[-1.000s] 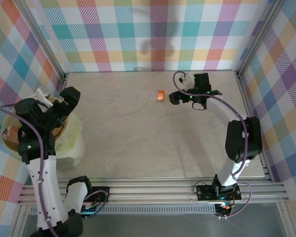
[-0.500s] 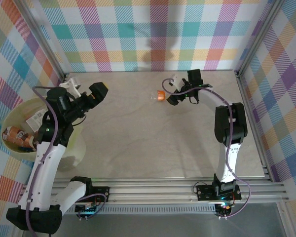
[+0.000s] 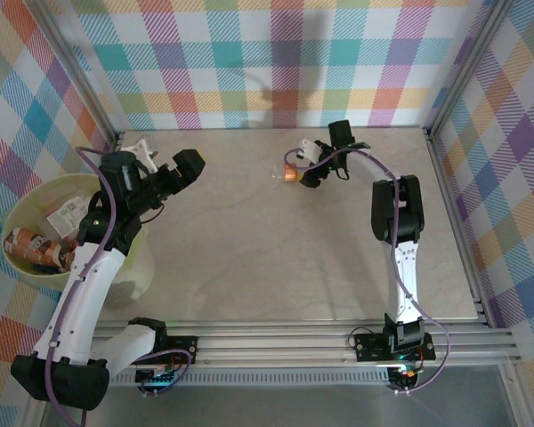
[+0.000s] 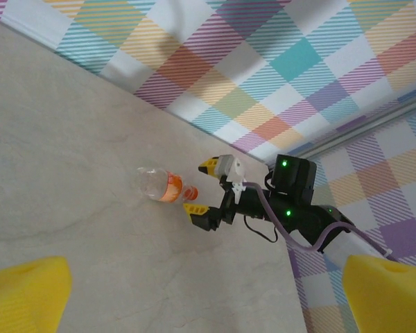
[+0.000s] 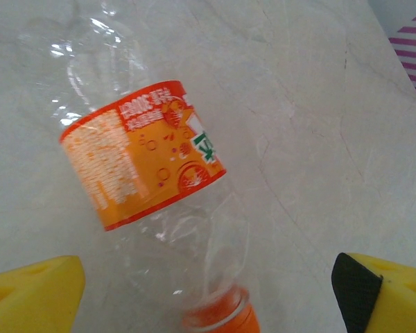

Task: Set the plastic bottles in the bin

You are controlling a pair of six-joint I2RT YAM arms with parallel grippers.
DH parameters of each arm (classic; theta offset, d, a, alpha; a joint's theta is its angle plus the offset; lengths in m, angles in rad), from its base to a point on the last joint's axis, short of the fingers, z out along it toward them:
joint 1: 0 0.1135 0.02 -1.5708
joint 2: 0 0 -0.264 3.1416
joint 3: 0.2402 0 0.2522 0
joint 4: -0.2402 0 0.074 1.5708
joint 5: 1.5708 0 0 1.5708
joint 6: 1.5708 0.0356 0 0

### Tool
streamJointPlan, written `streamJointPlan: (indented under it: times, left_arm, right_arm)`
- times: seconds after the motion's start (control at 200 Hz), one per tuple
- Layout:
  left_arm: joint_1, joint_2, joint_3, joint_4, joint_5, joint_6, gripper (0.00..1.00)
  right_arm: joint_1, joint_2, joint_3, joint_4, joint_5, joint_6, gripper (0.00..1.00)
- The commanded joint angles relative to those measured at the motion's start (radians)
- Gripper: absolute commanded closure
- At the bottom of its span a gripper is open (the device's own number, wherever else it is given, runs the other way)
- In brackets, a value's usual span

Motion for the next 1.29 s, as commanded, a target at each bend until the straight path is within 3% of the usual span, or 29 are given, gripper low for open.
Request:
streamJointPlan:
  times: [0.0, 0.19, 0.615, 0.97, 1.29]
  left_arm:
    - [-0.011, -0.016, 0.03, -0.009, -0.019, 0.023, 0.0]
    - [-0.012, -0.014, 0.021, 0.009, -0.029, 0.018, 0.0]
    - [-0.042, 0.052, 0.036, 0.057, 0.025, -0.006, 0.0]
    - [-0.122, 0.111, 0.046, 0.076, 0.017, 0.003, 0.0]
    - [-0.199, 0.165, 0.046, 0.178, 0.04, -0.019, 0.0]
  right_arm:
    - [0.009, 0.052, 0.047, -0.076, -0.003, -0.085, 0.09]
    - [0.024, 0.058, 0.001, -0.046, 0.045, -0.14, 0.1]
    - [0.026, -0.065, -0.152, -0.03, 0.068, -0.064, 0.58]
    - [0.025, -0.322, -0.41, 0.121, 0.045, 0.118, 0.77]
    - [0.026, -0.621, -0.588, 0.199, -0.059, 0.455, 0.85]
